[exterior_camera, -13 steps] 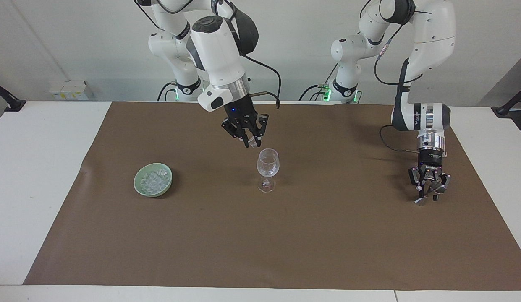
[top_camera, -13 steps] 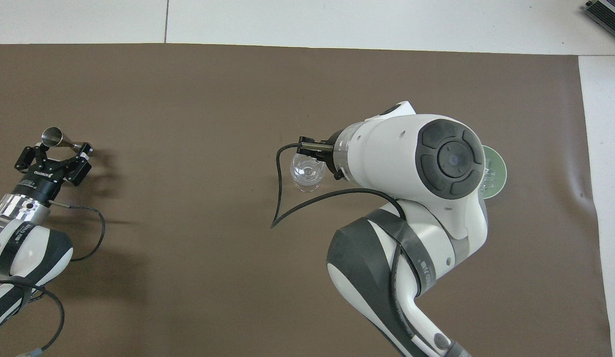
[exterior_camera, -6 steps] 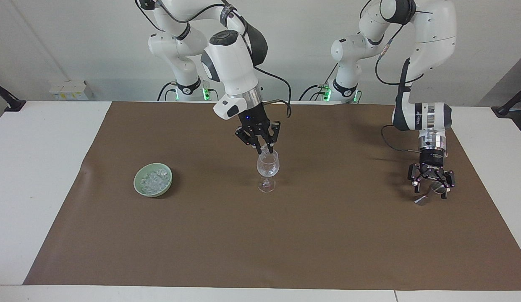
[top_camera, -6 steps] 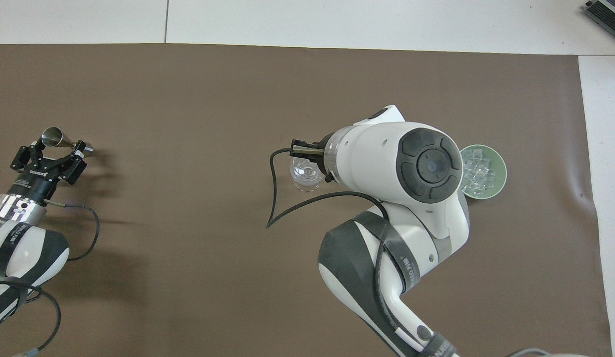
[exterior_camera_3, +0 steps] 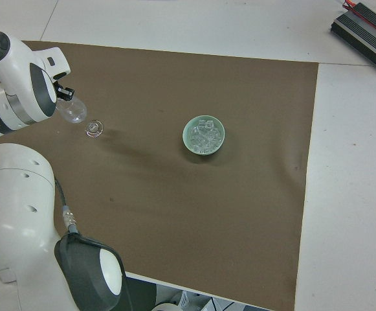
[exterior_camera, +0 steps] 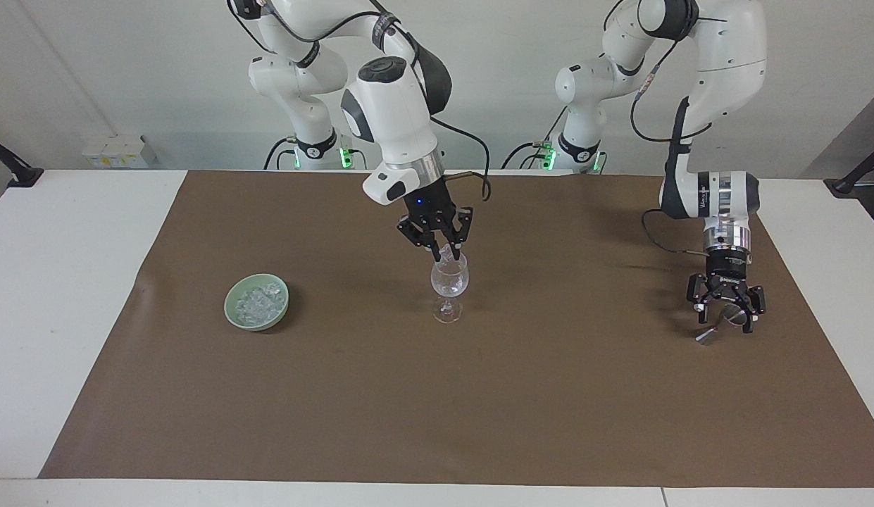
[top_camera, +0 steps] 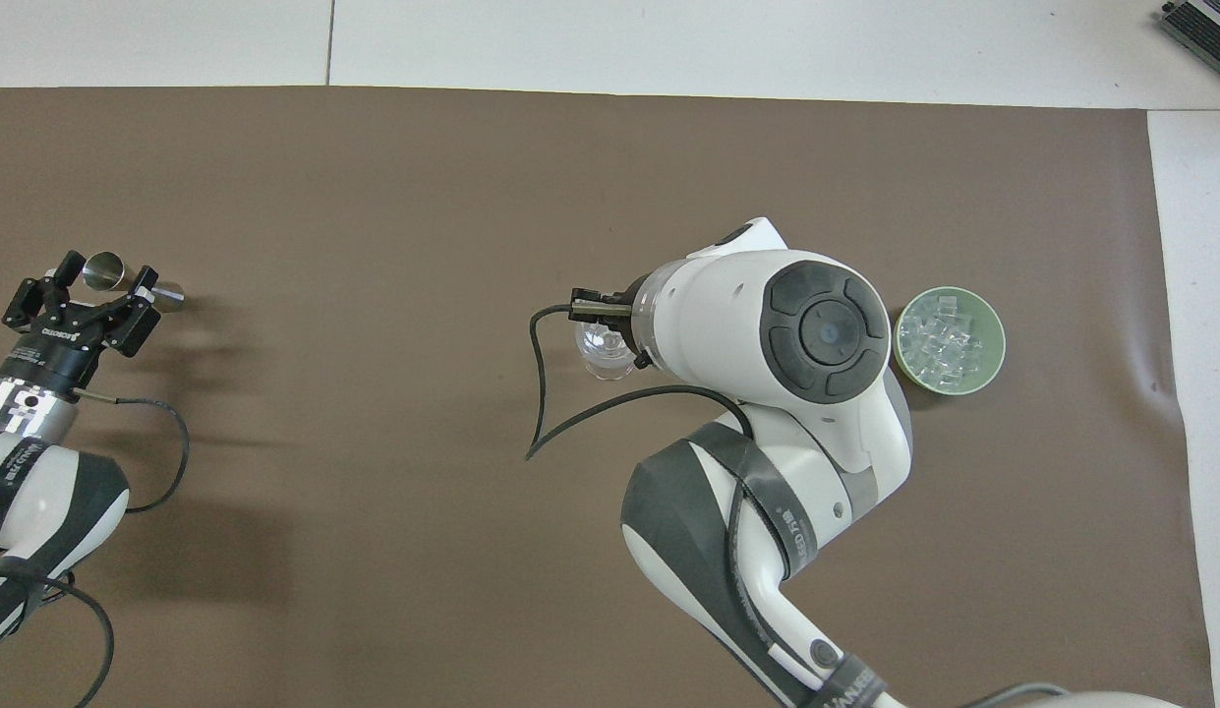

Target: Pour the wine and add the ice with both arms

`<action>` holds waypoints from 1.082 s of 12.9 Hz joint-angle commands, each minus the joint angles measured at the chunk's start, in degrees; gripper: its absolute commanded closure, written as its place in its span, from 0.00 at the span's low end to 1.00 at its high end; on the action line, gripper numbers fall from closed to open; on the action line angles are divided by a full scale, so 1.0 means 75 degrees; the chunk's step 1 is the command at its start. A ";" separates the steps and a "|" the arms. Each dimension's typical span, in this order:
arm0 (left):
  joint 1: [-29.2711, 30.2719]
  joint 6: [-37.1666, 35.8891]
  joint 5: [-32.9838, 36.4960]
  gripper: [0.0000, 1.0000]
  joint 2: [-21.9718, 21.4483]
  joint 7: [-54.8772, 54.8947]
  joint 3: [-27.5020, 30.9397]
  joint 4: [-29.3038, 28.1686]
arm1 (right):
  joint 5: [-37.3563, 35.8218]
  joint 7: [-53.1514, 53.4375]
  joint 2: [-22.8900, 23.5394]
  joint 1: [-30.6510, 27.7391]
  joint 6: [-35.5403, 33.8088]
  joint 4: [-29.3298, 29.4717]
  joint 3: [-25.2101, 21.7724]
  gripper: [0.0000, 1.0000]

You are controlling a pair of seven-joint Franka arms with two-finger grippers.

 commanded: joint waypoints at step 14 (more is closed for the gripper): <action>-0.0982 0.2246 0.5028 0.00 -0.1582 -0.0208 -0.0021 0.0934 | -0.0243 0.0083 -0.0622 -0.0404 -0.0616 0.0261 -0.0413 0.00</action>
